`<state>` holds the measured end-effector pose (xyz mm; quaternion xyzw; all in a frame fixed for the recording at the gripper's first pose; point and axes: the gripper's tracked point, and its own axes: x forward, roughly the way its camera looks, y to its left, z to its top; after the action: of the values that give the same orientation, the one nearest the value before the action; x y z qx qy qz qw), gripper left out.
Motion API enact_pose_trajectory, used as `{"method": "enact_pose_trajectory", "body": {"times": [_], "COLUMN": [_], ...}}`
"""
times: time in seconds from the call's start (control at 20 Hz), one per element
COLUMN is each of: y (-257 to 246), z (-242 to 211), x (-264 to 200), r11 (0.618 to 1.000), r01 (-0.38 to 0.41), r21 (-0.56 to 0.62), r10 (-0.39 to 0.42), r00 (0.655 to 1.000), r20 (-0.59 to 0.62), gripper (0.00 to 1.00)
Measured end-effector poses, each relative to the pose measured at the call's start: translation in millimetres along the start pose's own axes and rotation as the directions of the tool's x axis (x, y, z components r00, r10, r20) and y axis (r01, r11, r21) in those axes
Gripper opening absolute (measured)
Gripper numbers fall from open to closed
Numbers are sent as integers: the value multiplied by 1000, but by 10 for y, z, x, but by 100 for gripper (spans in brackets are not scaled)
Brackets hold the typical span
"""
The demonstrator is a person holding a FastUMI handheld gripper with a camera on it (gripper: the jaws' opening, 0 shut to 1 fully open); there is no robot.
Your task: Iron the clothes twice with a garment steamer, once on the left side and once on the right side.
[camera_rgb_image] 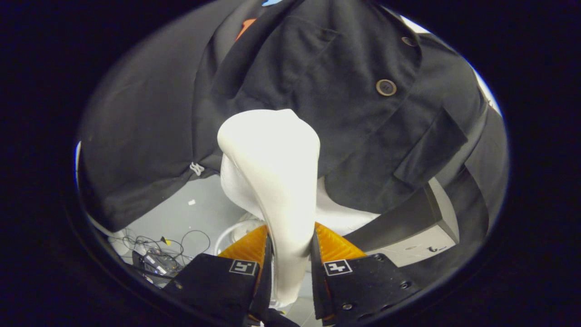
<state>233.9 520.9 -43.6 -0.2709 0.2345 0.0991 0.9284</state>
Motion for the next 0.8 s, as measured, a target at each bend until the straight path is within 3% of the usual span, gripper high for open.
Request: {"method": "enact_pose_trajectory", "body": {"times": [0.4, 0.6, 0.8], "y": [-905, -1585, -2336], "z": [205, -33, -565], "x": [-932, -1406, -1818], "r11": [980, 962, 937], "r01": [-94, -101, -88], "r21": [174, 252, 339], "r10": [55, 24, -23], "r00": [974, 956, 950], "r20": [219, 291, 311], "gripper": [40, 40, 40]}}
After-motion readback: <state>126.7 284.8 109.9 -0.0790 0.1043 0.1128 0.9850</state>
